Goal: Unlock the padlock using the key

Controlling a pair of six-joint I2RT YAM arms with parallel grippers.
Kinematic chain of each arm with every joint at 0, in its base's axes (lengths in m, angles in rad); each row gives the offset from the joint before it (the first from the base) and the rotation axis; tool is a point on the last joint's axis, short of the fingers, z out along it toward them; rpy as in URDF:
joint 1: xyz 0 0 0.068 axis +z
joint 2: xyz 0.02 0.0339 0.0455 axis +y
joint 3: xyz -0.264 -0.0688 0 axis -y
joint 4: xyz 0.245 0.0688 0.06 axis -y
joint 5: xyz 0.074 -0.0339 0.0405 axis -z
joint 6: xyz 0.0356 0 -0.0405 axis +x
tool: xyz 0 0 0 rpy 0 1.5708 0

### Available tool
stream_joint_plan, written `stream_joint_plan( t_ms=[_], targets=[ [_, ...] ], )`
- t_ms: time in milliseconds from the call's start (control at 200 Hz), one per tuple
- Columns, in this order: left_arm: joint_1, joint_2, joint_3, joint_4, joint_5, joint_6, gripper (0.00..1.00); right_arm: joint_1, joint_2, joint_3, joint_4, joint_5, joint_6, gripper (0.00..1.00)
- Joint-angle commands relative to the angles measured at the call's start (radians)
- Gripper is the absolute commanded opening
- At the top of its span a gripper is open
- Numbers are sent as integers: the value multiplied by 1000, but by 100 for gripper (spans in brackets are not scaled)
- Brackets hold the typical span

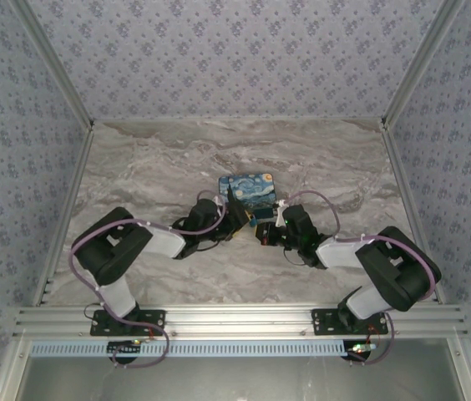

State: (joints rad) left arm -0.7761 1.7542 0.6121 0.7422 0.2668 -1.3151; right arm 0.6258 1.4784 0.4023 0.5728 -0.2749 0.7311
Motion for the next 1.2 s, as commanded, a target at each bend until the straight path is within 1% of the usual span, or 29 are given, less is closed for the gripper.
stream_joint_plan(
  t_ms=[0,210,370,785,959,1194],
  targets=[
    [-2,45,2,131,21,-38,48,-11,-24,26,-15,-19,36,0],
    [-19,128,13,235,22,-77,47,-14,-26,30,-23,-19,38,0],
    [-31,162,23,275,17,-96,46,-14,-24,30,-32,-15,37,0],
    [-53,195,57,291,20,-126,39,-22,-47,20,-33,-13,71,0],
    [-57,194,63,299,18,-143,34,-28,-59,18,-40,-16,86,0],
    [-60,177,59,287,6,-143,24,-35,-61,15,-46,-17,96,0]
  ],
)
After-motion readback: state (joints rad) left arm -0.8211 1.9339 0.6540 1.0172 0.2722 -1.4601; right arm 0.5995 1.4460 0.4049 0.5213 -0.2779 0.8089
